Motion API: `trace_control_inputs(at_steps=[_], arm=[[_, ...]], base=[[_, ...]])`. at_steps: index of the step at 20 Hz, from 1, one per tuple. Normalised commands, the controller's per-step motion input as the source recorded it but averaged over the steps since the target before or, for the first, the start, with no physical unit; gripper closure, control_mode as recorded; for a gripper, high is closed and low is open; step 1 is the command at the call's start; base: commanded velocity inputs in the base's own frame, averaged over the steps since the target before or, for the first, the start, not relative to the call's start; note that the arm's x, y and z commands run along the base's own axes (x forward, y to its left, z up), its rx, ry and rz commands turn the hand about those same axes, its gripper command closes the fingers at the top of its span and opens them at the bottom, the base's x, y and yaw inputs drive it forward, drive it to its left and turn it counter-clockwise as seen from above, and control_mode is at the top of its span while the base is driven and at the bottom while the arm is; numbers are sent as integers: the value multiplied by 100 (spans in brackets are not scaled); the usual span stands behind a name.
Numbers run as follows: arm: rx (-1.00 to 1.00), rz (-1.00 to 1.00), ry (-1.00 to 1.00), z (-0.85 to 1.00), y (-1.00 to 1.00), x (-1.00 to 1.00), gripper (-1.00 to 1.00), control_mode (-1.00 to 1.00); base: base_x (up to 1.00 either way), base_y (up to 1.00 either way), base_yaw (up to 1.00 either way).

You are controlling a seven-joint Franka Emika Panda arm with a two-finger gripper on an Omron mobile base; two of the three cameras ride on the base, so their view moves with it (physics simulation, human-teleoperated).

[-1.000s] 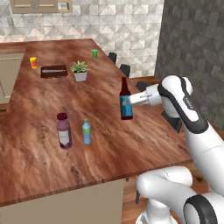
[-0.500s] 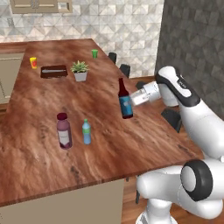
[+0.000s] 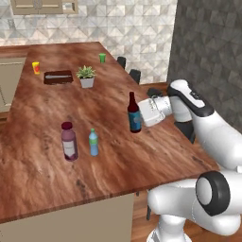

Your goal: Place the drinks on the dining counter in a tight cluster.

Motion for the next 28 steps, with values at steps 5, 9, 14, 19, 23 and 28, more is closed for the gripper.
trace_control_inputs(at_steps=[5,9,14,19,23,28], arm=[[3,2,-10,-10,29,3,100,-100],[0,0,-1,-31,13,11,100,-100],[0,0,0,-14,7,0,100,-100],[0,0,0,-21,1,0,100,-100],[0,0,0,-43,2,0,100,-100],[0,0,0,-50,1,2,100,-100]], base=[[0,0,0],[0,0,0],[0,0,0],[0,0,0],[0,0,0],[0,0,0]])
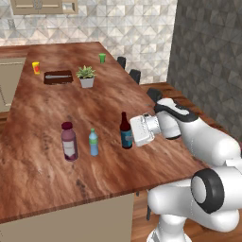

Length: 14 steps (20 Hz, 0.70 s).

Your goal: Place the drinks on the dining counter in a tight cluster.

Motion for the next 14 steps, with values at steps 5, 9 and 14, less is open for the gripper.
trace_control_inputs(at_steps=[5,9,14], arm=[[0,-1,0,-34,0,17,100,-100],[1,-4,0,-23,0,30,100,-100],[5,-8,0,-13,0,36,100,-100]], base=[[0,0,0],[0,0,0],[0,0,0]])
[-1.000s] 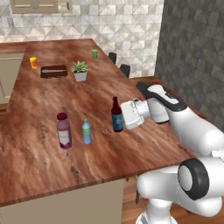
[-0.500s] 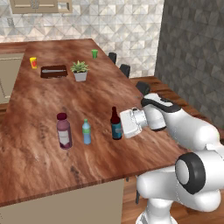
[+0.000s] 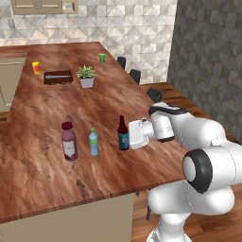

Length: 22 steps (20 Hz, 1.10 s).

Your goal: Place the drinks on the dining counter in a tight cluster.

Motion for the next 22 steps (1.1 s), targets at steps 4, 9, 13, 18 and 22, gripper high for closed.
trace_control_inputs(at_steps=[4,9,13,18,22], arm=[[8,-4,0,-19,2,22,100,-100],[6,0,0,-13,12,9,100,-100],[0,2,0,0,12,2,100,-100],[0,3,0,0,11,12,100,-100],[0,3,-1,0,12,10,100,-100]], base=[[0,0,0],[0,0,0],[0,0,0],[0,0,0],[0,0,0]])
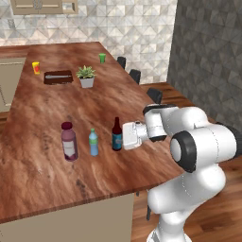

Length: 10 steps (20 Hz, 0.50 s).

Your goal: Place the drinks on the dining counter in a tight cluster.

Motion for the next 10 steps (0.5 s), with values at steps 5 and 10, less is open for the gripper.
trace_control_inputs(at_steps=[5,10], arm=[[0,0,0,0,15,0,100,-100],[0,0,-3,-1,10,0,100,-100]], base=[[0,0,0],[0,0,0]])
